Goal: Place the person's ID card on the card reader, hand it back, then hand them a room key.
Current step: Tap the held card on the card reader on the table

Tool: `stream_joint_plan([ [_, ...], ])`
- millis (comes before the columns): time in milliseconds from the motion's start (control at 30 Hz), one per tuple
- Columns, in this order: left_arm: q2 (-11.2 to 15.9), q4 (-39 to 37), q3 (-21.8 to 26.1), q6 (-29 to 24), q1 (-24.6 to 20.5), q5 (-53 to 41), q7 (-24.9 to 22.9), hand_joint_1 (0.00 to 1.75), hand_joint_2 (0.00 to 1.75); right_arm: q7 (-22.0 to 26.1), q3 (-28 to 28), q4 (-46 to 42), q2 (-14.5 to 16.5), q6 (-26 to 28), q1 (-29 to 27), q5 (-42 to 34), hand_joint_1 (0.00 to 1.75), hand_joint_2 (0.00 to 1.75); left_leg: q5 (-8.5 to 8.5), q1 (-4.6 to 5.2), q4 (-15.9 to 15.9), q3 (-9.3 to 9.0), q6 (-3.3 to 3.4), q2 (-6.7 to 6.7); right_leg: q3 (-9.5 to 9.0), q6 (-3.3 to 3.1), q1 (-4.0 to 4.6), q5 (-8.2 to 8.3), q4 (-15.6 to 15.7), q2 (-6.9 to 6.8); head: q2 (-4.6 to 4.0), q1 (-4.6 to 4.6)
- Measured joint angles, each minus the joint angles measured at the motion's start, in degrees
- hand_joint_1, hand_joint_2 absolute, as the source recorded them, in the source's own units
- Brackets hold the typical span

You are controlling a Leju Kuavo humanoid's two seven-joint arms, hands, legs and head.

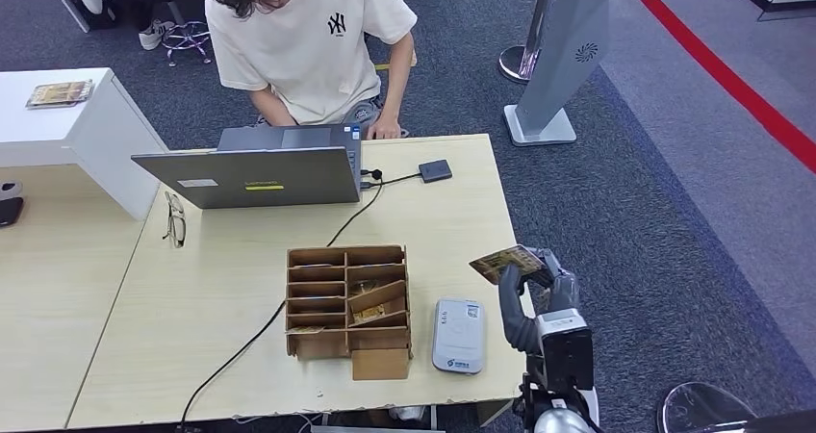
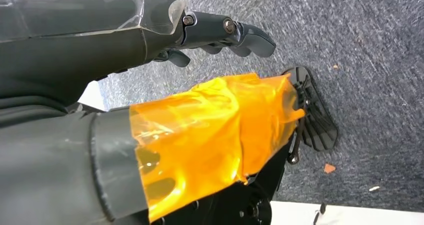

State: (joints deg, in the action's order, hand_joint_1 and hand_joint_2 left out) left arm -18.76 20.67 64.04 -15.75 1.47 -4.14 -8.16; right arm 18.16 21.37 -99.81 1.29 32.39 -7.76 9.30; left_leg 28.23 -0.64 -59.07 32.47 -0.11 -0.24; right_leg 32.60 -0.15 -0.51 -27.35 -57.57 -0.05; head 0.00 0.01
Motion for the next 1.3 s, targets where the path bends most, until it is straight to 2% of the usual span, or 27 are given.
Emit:
stream_joint_plan([
  [400,0.25,-0.66,-3.57,-1.57,-0.48,5.62,0.14,0.00,0.00,-1.02,2.69,5.98,0.26,-0.71,-0.64,-3.73,1.75,1.75,0.00,0.00,0.00,0.01,0.00,0.00,0.00,0.00,0.00,0.00,0.00,0.00,0.00,0.00],
  [933,0.49,-0.97,-7.42,-2.74,-0.95,10.39,0.12,0.00,0.00,-2.78,4.72,10.78,0.26,-0.62,-0.63,-4.22,1.75,1.75,0.00,0.00,0.00,0.04,0.00,-0.01,0.00,0.00,0.00,0.00,0.00,-0.01,0.00,-0.01],
  [1133,0.68,-0.97,-10.34,-3.70,-1.31,14.73,-0.55,0.00,0.00,-5.25,6.11,13.59,0.20,-0.61,-0.56,-2.88,1.75,1.75,0.00,0.00,0.01,0.07,0.00,-0.02,0.00,0.00,0.00,0.00,0.00,-0.02,0.00,-0.01],
  [1300,0.85,-0.97,-13.56,-4.65,-1.56,18.18,-1.60,0.00,0.00,-8.20,7.42,16.39,-0.02,0.35,-0.02,2.71,1.75,1.75,0.00,0.00,0.01,0.10,0.00,-0.03,0.00,0.00,0.00,0.00,-0.01,-0.03,0.00,-0.01],
])
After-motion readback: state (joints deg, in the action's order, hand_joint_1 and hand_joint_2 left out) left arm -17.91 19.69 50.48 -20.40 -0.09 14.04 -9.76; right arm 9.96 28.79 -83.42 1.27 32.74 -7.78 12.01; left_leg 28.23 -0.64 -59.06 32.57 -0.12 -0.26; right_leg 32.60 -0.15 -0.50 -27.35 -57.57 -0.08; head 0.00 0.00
